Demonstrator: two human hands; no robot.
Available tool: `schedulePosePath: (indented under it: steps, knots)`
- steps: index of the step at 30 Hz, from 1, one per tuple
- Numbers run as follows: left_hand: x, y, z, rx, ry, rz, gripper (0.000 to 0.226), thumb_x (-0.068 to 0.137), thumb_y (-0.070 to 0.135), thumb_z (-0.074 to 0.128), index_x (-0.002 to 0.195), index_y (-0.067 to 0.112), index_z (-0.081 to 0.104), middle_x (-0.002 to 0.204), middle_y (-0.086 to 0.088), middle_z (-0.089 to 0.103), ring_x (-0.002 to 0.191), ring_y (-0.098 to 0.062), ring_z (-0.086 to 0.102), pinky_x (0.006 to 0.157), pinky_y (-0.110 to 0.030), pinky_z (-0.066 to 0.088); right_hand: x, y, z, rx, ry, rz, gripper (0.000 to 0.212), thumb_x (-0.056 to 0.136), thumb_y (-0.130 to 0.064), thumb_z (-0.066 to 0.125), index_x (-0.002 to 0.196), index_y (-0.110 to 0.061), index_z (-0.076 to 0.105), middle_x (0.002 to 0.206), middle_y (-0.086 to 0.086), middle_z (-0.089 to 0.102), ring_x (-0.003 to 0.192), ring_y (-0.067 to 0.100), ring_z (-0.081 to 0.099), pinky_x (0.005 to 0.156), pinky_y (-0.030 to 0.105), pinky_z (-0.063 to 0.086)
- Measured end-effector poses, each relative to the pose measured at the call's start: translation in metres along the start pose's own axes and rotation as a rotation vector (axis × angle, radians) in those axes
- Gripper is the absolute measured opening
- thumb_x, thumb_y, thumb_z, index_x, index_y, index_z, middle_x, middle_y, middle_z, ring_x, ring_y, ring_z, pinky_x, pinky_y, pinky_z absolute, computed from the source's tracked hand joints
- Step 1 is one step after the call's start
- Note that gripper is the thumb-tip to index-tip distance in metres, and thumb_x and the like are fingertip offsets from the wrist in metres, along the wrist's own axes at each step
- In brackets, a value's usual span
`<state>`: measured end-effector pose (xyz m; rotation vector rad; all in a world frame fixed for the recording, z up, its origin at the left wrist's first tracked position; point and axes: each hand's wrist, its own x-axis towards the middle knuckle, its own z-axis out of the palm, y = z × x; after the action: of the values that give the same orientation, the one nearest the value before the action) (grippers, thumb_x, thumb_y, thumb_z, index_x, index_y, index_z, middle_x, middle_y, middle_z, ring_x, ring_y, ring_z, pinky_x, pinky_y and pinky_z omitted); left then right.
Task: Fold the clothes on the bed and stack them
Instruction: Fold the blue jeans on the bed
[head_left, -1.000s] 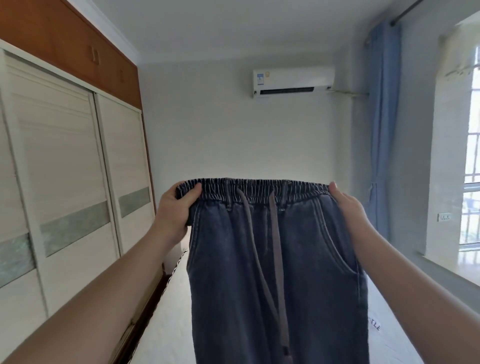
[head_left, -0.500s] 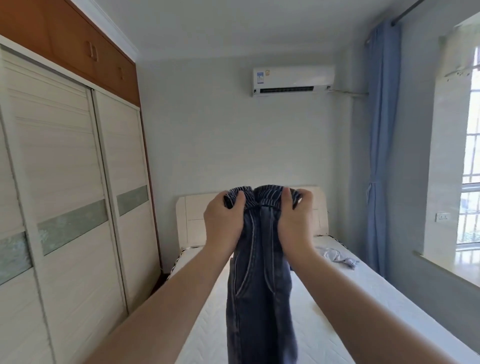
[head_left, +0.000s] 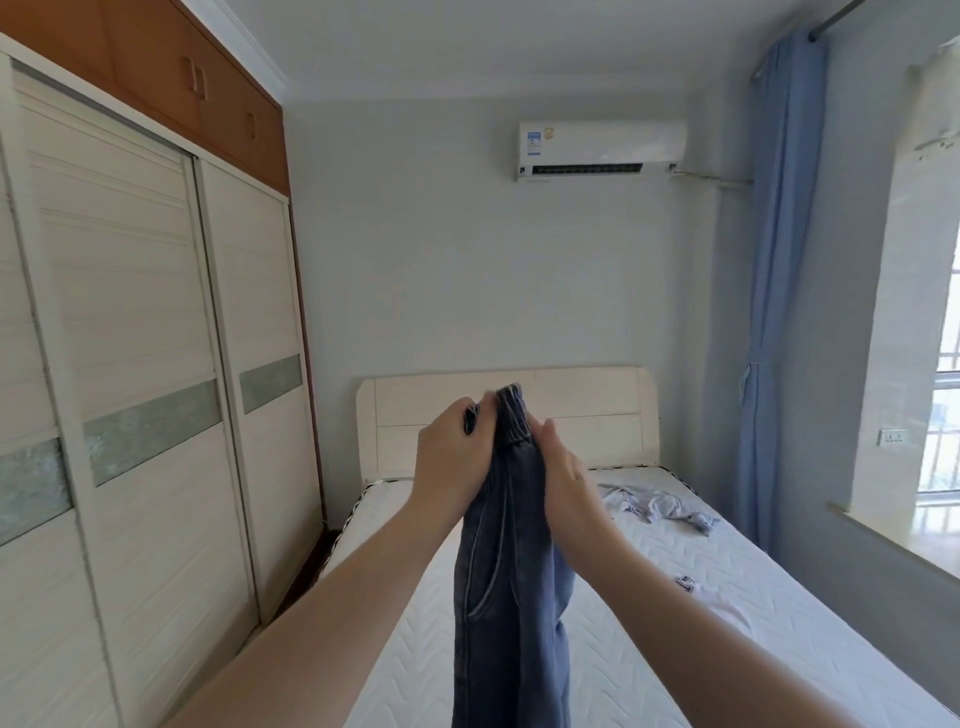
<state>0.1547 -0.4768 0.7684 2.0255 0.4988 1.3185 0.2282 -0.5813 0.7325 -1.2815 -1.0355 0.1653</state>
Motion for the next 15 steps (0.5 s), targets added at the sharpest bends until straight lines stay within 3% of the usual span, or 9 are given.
schedulePosePath:
  steps: [2,4,6,9,12,15]
  knots:
    - [-0.001,-0.001,-0.003,-0.046,-0.059,-0.084,0.076,0.079,0.085,0.029,0.072,0.011,0.048,0.064,0.005,0.054,0.059,-0.004,0.048,0.057,-0.021,0.035,0.000,0.010,-0.001,0.218,-0.067,0.053,0.061,0.094,-0.060,0.022,0.138,-0.032,0.054,0.141,-0.015,0.054,0.136,0.002,0.042,0.119,0.036,0.026]
    - [-0.003,-0.004,-0.007,-0.063,-0.105,-0.126,0.082,0.064,0.096,0.038,0.074,0.016,0.053,0.065,0.009,0.059,0.059,-0.001,0.053,0.055,-0.017,0.039,0.000,0.017,-0.003,0.326,-0.122,0.091,0.060,0.096,-0.049,0.019,0.138,-0.026,0.055,0.144,-0.010,0.053,0.138,0.006,0.041,0.121,0.038,0.023]
    - [-0.005,-0.009,-0.010,-0.032,-0.135,-0.123,0.071,0.059,0.088,0.059,0.078,0.020,0.057,0.072,0.009,0.066,0.064,0.000,0.060,0.057,-0.018,0.048,0.001,0.020,-0.004,0.400,-0.156,0.116,0.059,0.100,-0.037,0.012,0.139,-0.021,0.054,0.142,-0.005,0.055,0.136,0.010,0.044,0.120,0.039,0.025]
    - [-0.004,-0.019,-0.016,-0.027,-0.166,-0.102,0.042,0.073,0.059,0.072,0.090,0.022,0.063,0.084,0.005,0.070,0.080,-0.009,0.067,0.077,-0.040,0.057,0.005,0.020,-0.013,0.514,-0.165,0.177,0.059,0.103,-0.030,0.008,0.134,-0.016,0.057,0.138,0.000,0.058,0.134,0.011,0.047,0.118,0.035,0.026]
    - [-0.003,-0.027,-0.026,-0.104,-0.215,-0.106,0.025,0.083,0.041,0.072,0.098,0.022,0.064,0.093,0.000,0.072,0.090,-0.019,0.069,0.086,-0.050,0.055,0.011,0.021,-0.026,0.343,-0.049,0.118,0.053,0.107,-0.031,0.013,0.128,-0.016,0.060,0.129,-0.002,0.066,0.125,0.010,0.056,0.110,0.030,0.035]
    - [-0.004,-0.025,-0.038,-0.159,-0.300,-0.080,0.037,0.077,0.052,0.070,0.100,0.024,0.064,0.096,0.001,0.073,0.092,-0.019,0.070,0.087,-0.051,0.056,0.018,0.028,-0.035,0.018,0.065,0.123,0.040,0.105,-0.039,0.035,0.138,-0.021,0.050,0.139,-0.005,0.056,0.129,0.011,0.049,0.104,0.029,0.035]
